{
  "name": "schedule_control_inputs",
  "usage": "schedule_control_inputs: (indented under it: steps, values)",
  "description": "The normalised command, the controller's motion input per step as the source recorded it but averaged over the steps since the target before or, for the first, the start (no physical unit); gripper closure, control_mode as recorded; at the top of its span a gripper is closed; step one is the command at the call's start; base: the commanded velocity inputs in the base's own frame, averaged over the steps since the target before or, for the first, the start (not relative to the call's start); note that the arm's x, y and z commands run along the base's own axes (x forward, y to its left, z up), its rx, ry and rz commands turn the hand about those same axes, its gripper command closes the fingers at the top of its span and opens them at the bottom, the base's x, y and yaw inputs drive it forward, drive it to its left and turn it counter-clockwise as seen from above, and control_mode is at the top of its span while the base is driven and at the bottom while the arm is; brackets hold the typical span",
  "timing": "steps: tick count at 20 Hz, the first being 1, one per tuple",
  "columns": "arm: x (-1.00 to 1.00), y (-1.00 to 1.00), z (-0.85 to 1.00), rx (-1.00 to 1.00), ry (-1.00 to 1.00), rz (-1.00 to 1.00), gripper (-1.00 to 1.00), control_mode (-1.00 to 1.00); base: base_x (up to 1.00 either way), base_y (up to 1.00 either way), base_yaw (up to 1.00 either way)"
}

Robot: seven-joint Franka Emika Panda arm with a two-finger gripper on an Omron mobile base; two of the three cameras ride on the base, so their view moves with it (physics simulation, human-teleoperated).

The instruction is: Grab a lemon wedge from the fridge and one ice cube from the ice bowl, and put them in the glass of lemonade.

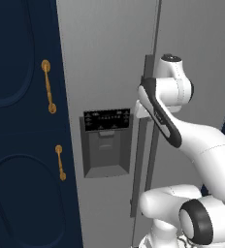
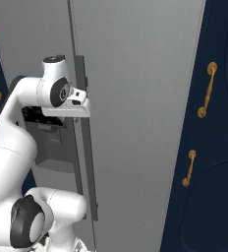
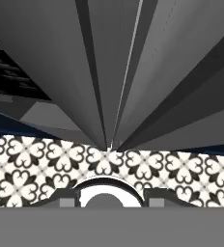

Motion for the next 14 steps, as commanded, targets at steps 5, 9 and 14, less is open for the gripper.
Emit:
schedule_control_inputs:
  steps: [5, 9, 14]
  values:
    - [-0.22, -0.04, 0.00, 0.00, 0.00, 0.00, -1.00, -1.00, 0.00, 0.00, 0.00]
    - [-0.59, -0.16, -0.12, 0.00, 0.00, -0.03, -1.00, -1.00, 0.00, 0.00, 0.00]
    - [-0.44, -0.05, -0.12, 0.00, 0.00, -0.01, -1.00, -1.00, 0.00, 0.00, 0.00]
